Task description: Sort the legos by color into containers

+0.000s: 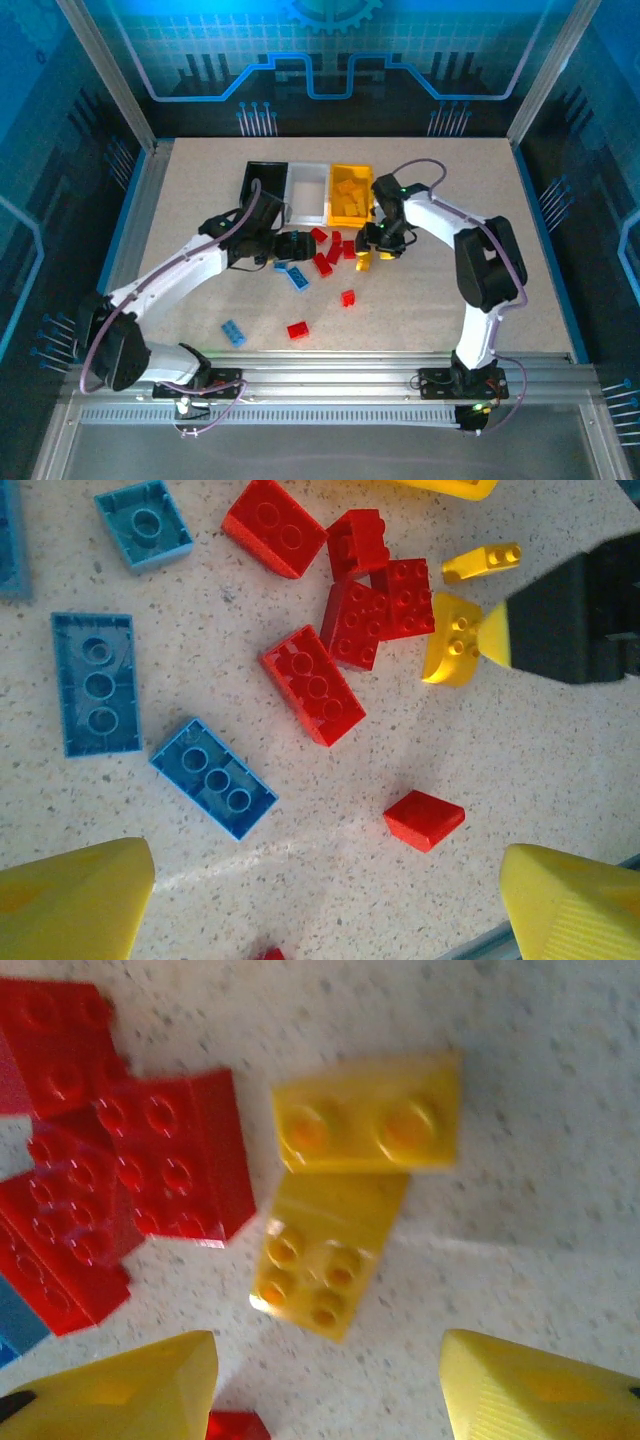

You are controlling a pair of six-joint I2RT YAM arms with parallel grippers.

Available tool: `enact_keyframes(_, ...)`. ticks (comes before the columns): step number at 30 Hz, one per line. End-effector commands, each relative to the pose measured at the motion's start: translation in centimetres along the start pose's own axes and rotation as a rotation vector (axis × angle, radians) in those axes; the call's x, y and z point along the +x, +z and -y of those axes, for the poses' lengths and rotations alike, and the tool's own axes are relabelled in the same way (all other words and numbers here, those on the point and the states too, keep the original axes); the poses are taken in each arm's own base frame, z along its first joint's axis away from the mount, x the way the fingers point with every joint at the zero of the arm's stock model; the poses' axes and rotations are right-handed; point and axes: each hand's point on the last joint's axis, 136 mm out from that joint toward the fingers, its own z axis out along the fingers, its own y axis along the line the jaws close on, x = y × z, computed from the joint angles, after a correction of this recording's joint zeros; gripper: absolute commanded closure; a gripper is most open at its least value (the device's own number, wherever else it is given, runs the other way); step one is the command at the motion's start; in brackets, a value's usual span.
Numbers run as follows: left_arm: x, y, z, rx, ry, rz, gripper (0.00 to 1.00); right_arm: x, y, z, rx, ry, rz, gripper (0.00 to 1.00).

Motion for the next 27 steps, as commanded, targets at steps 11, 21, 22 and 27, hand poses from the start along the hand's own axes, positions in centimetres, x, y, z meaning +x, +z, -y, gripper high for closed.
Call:
enact_keyframes(11,1.7,-1.7,-2.1,-0.042,-0.054,-0.009,0.08,-0.9,2.3,0.2,0.139,-0.049,-0.038,0.43)
enact_keyframes(21,1.4,-0.7,-1.8,-0.023,-0.043,-0.025,0.08,0.2,2.6,0.7,0.241,-0.084,-0.049,0.47)
enact_keyframes(22,1.3,-0.7,-1.7,-0.021,-0.04,-0.026,0.08,0.3,2.5,0.9,0.25,-0.081,-0.049,0.48)
enact_keyframes(27,1.2,-0.5,-1.6,-0.012,-0.026,-0.03,0.08,1.1,2.0,1.5,0.269,-0.065,-0.039,0.52)
